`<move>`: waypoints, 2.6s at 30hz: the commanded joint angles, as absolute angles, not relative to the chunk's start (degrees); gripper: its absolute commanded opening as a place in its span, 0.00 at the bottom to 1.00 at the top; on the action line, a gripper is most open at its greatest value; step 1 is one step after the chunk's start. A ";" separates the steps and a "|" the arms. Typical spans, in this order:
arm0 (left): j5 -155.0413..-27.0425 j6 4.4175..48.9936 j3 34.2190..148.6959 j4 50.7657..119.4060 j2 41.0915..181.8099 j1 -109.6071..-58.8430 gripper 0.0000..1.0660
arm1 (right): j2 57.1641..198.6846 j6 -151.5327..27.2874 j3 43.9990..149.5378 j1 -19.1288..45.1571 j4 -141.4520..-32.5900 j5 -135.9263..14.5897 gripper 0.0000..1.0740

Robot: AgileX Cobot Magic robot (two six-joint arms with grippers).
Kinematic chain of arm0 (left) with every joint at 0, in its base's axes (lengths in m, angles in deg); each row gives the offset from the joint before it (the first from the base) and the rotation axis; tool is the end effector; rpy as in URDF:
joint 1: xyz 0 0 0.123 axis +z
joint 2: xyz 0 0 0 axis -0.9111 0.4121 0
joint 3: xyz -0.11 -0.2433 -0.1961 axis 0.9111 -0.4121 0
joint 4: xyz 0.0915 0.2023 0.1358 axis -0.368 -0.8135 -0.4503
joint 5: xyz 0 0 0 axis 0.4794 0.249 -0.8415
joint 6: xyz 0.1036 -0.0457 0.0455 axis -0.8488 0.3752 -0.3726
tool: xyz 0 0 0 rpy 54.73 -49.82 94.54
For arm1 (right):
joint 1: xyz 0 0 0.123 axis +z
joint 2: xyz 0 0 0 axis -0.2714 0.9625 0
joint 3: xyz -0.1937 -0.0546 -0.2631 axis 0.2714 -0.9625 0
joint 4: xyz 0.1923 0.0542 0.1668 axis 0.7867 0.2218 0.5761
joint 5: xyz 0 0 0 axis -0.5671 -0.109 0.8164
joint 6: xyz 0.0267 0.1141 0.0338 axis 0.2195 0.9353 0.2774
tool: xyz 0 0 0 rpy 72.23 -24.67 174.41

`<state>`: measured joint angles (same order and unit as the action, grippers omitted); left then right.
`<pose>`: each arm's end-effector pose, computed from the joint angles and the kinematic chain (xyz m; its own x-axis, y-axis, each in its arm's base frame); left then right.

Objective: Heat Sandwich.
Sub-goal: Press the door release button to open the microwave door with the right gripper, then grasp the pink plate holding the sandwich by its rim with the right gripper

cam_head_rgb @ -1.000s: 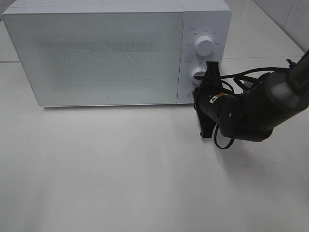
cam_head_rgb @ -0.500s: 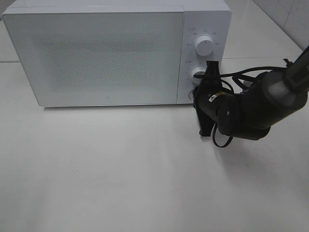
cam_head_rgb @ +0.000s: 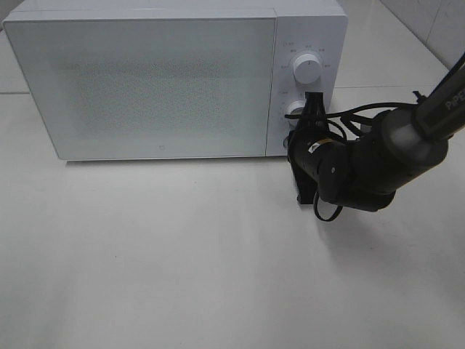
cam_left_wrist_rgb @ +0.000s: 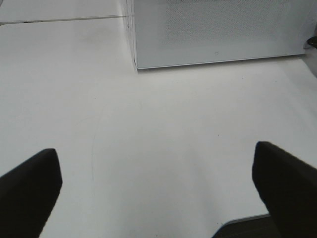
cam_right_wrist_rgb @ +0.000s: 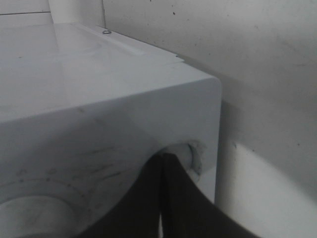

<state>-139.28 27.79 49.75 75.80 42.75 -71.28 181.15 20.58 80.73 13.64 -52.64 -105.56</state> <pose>-0.0165 -0.0082 0.2697 -0.4282 0.0416 -0.9027 0.1691 0.9850 -0.0348 0.4056 0.1692 0.1129 -0.0276 0.9986 0.0460 0.3490 -0.0335 0.9365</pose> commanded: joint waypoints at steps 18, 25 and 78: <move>-138.83 27.97 49.52 76.03 41.49 -71.05 0.97 | 183.79 17.55 90.24 12.78 -55.68 -122.52 0.00; -138.83 27.97 49.52 76.03 41.49 -71.05 0.97 | 183.79 17.43 90.24 12.78 -55.68 -122.46 0.01; -138.83 27.97 49.52 76.03 41.49 -71.05 0.97 | 164.36 21.67 60.90 15.71 -61.70 -104.59 0.04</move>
